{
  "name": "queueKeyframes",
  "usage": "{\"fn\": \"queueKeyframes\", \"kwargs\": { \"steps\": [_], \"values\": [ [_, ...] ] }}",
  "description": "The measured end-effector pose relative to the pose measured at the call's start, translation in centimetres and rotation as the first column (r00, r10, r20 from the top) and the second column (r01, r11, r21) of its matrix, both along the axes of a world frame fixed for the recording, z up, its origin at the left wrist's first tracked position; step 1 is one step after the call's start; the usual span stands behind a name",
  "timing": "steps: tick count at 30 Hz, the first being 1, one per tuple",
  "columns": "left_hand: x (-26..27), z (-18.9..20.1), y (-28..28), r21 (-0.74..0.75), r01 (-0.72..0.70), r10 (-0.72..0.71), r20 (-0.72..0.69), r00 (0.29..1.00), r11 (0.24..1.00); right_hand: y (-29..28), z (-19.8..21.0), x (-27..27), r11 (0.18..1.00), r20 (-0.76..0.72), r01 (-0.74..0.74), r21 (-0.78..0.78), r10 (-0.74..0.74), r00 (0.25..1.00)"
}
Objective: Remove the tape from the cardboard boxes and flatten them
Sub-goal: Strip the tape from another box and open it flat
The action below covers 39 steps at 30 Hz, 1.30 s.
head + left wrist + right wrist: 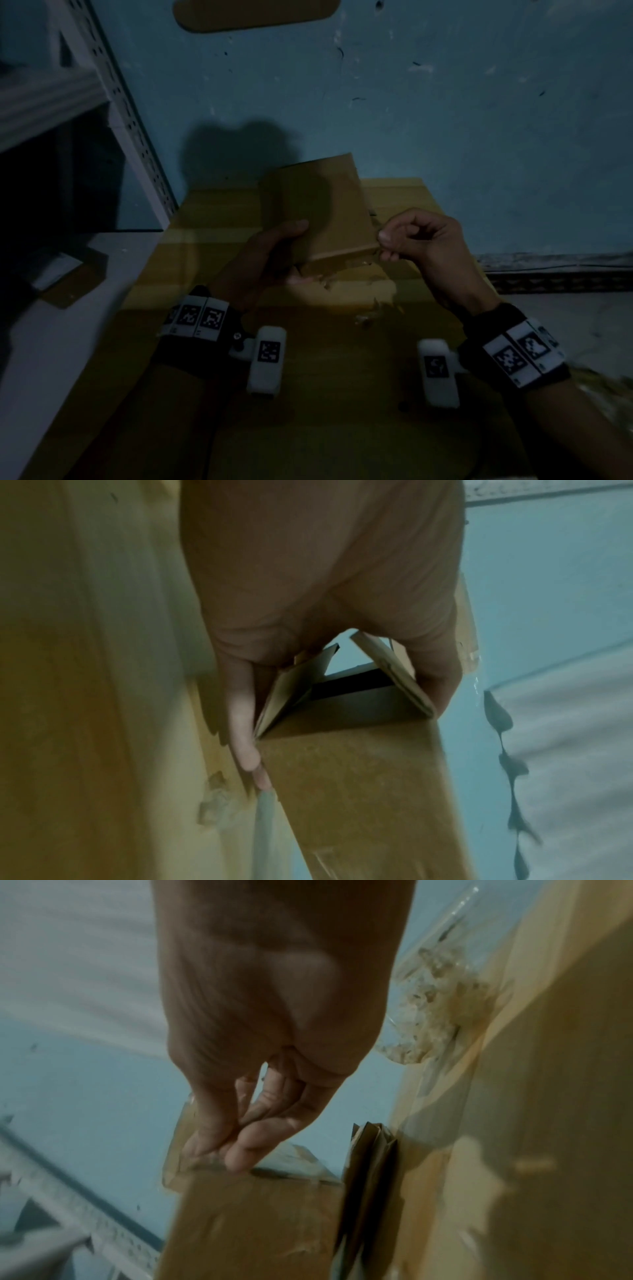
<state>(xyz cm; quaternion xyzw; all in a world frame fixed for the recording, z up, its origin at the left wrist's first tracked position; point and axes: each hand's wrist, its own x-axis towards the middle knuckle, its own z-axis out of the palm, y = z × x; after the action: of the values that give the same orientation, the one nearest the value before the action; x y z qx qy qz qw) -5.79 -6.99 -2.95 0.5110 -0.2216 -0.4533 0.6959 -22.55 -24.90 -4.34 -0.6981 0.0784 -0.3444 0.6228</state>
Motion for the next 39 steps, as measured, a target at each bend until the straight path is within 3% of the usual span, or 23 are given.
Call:
{"fn": "queueKeyframes", "kwargs": {
  "steps": [4,7,13,19,27,33,39],
  "values": [
    [1.1,-0.4,0.1,-0.158,0.009,-0.032,-0.140,0.990,0.987,-0.3,0.4,-0.1,0.996,0.027,-0.017,0.083,0.015,1.000],
    [1.4,-0.7,0.1,-0.175,0.060,-0.072,-0.066,0.995,0.983,-0.1,0.6,-0.1,0.995,0.010,-0.044,0.088,0.043,0.999],
    [1.1,-0.6,0.2,-0.202,0.081,-0.097,-0.071,0.993,0.976,0.3,0.6,0.0,0.994,0.005,-0.034,0.100,0.034,0.999],
    [0.6,-0.3,0.2,-0.168,0.028,-0.057,-0.169,0.984,0.985,0.0,0.4,0.0,0.995,-0.059,0.003,0.100,0.003,0.998],
    [1.0,-1.1,0.1,-0.062,0.043,-0.051,-0.134,0.990,0.997,-0.1,0.3,0.2,0.988,-0.121,0.085,0.130,-0.069,0.990],
    [0.9,-0.9,0.5,-0.075,0.208,-0.211,-0.033,0.977,0.975,-0.1,0.1,0.2,0.988,-0.123,0.126,0.090,-0.115,0.986],
    [1.4,-1.3,0.5,-0.066,0.263,-0.269,-0.104,0.958,0.963,0.3,-0.1,0.4,0.981,-0.106,0.183,0.057,-0.176,0.979]
  ]
}}
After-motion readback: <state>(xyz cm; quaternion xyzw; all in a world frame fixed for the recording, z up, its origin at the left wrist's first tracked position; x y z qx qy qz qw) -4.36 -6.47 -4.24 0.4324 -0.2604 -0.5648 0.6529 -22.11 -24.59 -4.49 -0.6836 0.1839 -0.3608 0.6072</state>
